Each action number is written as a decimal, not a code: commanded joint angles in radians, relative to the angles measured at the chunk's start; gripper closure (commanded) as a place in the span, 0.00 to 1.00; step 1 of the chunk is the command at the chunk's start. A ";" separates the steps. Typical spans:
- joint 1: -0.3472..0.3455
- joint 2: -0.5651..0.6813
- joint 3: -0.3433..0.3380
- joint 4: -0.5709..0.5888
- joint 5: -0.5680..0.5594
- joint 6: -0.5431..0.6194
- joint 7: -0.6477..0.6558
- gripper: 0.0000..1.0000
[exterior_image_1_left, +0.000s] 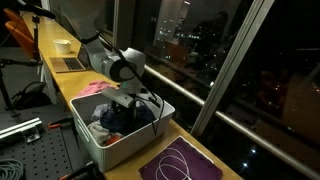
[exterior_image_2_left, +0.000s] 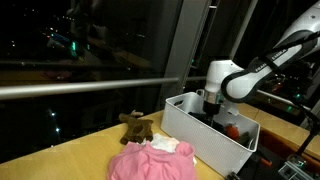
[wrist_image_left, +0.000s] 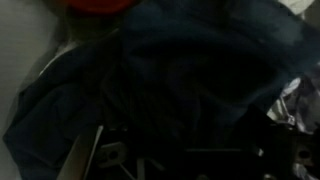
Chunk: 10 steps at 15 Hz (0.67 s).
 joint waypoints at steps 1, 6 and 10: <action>-0.022 0.069 -0.022 0.012 0.004 0.049 0.000 0.00; -0.068 0.168 -0.016 0.058 0.034 0.040 -0.023 0.00; -0.095 0.185 -0.006 0.068 0.056 0.030 -0.036 0.26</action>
